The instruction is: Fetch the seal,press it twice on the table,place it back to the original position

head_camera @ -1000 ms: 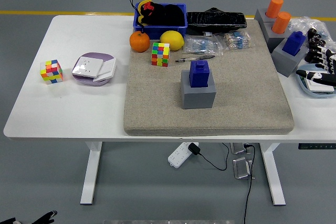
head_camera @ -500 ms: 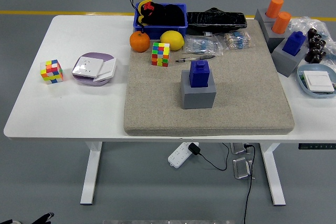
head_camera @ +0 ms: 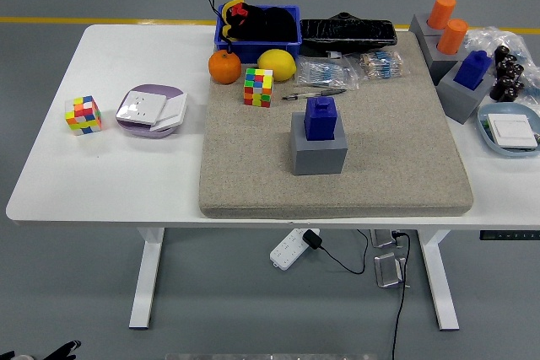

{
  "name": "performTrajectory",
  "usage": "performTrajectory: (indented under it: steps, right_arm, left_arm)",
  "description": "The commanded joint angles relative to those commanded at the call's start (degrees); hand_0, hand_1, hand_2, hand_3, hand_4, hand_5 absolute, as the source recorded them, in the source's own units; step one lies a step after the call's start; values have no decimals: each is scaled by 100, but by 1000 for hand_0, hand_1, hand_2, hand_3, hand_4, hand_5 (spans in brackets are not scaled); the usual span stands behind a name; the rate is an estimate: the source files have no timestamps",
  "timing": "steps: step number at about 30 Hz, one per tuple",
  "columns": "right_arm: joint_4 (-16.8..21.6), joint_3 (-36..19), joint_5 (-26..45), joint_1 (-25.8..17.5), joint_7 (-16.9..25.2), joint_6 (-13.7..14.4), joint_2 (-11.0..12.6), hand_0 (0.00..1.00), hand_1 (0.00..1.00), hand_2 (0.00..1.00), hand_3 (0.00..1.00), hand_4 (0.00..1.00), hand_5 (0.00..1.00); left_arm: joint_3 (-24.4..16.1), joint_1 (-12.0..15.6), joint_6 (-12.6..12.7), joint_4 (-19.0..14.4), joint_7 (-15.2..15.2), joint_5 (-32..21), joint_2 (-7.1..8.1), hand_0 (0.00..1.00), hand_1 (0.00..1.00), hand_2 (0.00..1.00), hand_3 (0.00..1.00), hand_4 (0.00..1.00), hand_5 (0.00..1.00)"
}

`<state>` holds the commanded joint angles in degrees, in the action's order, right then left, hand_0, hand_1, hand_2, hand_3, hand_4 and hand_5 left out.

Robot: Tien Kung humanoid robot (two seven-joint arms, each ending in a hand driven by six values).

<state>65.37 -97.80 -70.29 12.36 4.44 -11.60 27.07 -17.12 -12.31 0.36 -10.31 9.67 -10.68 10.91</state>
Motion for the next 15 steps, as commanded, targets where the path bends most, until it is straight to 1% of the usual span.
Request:
performTrajectory:
  steps: [11,15]
  right_arm:
    - [-13,-14,-1,-13,-105,-23,-26,894,886,874,898,998,470]
    - [-8,-32,-32,-26,-155,-27,-32,891,882,871,893,998,478]
  left_arm:
    - [-89,-34,23,0,16,48,28,812,789,767,803,697,415]
    - [-18,-63,28,0,-2,-18,21,812,789,766,803,696,415]
